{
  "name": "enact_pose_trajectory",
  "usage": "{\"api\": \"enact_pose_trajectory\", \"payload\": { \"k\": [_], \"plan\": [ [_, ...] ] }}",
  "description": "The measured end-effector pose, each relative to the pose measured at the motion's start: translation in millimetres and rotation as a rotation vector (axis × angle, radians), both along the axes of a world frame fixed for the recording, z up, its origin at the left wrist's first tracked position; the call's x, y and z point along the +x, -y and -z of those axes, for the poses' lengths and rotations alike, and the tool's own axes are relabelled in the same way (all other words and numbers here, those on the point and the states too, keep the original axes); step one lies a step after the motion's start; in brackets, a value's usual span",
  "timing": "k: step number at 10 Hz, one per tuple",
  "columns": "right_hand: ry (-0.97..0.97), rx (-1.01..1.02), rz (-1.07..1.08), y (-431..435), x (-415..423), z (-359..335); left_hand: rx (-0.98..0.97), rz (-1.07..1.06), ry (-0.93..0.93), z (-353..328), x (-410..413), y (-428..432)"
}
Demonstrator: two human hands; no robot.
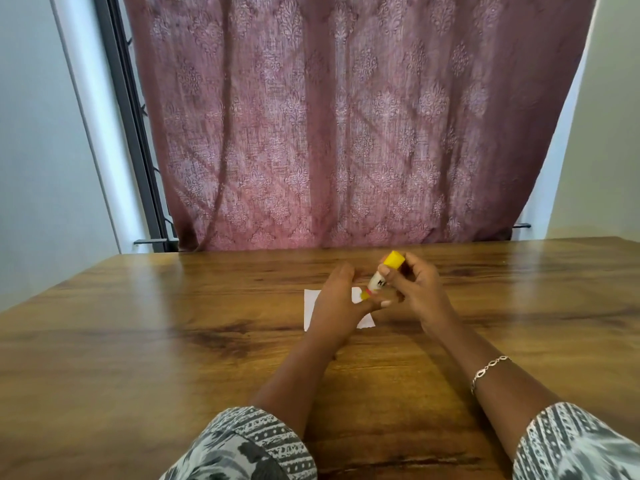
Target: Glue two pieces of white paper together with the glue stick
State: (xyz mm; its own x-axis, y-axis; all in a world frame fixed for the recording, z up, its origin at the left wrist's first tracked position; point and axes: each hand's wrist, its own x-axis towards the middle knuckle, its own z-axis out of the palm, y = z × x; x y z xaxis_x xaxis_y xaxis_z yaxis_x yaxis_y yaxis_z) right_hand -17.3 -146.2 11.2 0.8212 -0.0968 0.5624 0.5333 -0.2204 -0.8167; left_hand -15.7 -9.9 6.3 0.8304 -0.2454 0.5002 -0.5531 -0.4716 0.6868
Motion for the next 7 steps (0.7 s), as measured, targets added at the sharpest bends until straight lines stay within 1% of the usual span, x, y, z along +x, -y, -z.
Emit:
{"api": "enact_pose_trajectory", "payload": {
  "k": [1,2,3,4,5,6,7],
  "plan": [
    [-0.030,-0.178,0.239,13,7,3,0.395,-0.139,0.021,3,6,-7],
    [-0.055,-0.287,0.311,17,11,7,0.547,-0.169,0.019,6,13,-10],
    [-0.093,-0.396,0.346,14,15,9,0.591,-0.155,-0.003,10,16,-10],
    [-0.138,-0.459,0.348,12,17,10,0.596,-0.161,-0.059,13,18,-11],
    [-0.170,-0.478,0.343,13,21,12,0.609,-0.182,-0.101,14,22,-13],
    [-0.217,-0.476,0.322,13,17,10,0.630,-0.192,-0.121,15,18,-13],
    [-0.190,-0.355,0.260,17,13,4,0.610,-0.213,-0.130,15,21,-13]
  ]
}}
